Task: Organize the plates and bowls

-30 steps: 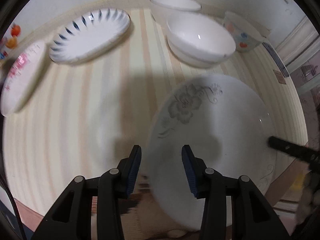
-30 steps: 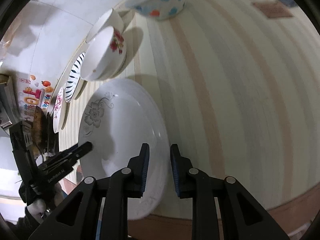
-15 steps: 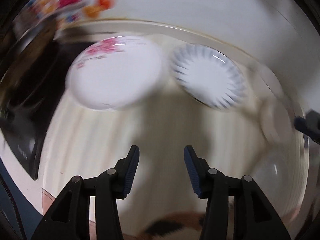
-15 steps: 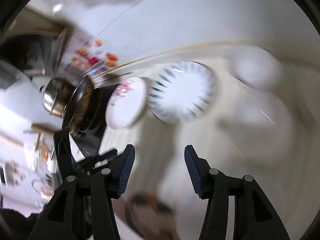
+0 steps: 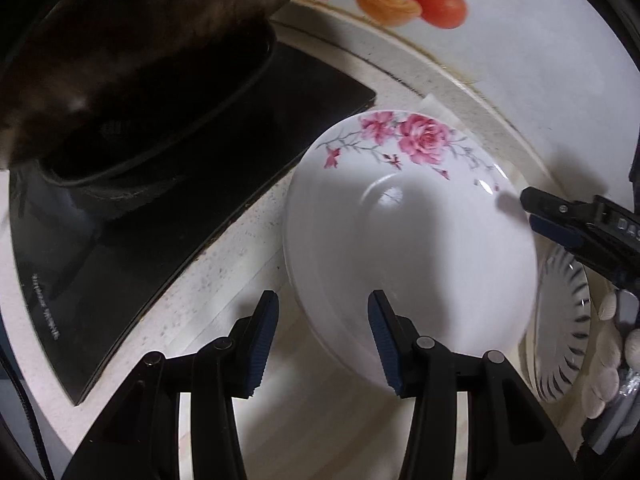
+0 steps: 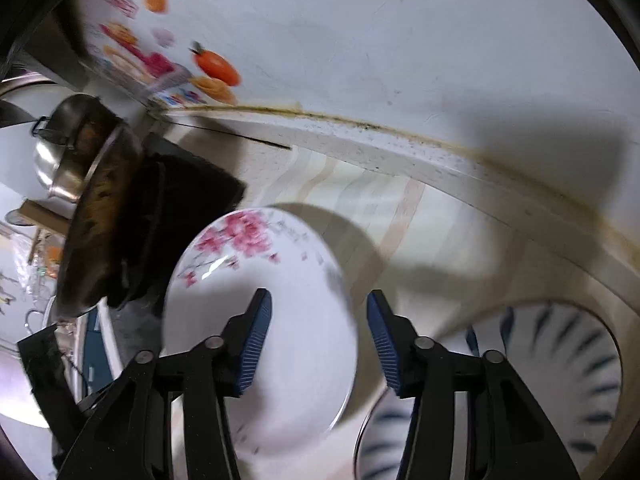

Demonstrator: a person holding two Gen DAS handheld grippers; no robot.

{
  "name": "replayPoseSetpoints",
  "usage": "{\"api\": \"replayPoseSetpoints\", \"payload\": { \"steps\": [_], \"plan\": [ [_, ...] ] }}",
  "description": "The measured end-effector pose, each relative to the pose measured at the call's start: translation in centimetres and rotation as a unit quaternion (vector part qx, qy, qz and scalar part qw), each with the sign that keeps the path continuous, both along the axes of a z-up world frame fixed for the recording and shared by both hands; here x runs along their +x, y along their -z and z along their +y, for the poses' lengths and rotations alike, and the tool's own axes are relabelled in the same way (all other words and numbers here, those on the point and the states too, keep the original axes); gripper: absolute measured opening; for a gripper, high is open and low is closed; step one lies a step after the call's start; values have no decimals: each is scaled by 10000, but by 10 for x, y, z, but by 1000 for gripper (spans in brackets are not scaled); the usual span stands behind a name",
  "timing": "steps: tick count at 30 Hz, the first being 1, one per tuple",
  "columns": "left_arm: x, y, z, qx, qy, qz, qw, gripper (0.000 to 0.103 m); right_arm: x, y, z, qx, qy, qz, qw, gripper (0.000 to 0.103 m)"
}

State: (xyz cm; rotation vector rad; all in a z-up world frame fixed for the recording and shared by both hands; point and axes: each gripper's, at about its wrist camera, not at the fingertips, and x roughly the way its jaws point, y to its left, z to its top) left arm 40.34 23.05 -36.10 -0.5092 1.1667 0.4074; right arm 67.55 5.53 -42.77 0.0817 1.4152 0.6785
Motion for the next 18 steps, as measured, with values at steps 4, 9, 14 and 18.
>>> {"api": "replayPoseSetpoints", "payload": {
  "steps": [4,9,14,18],
  "plan": [
    [6,8,4,-87,-81,-141,9998,28,10,28,12,-119,-56,145,9998,18],
    [10,6,4,-15,-142,-197,9997,28,11,34,15,-46,-110,54,9999,18],
    [3,-1,0,94,-125,-249,9996,28,4,25,8,31,-182,4,9998,18],
    [-7,-16,-6,95,-60,-326,9994,28,-4,12,-1,89,-178,-46,9998,19]
  ]
}}
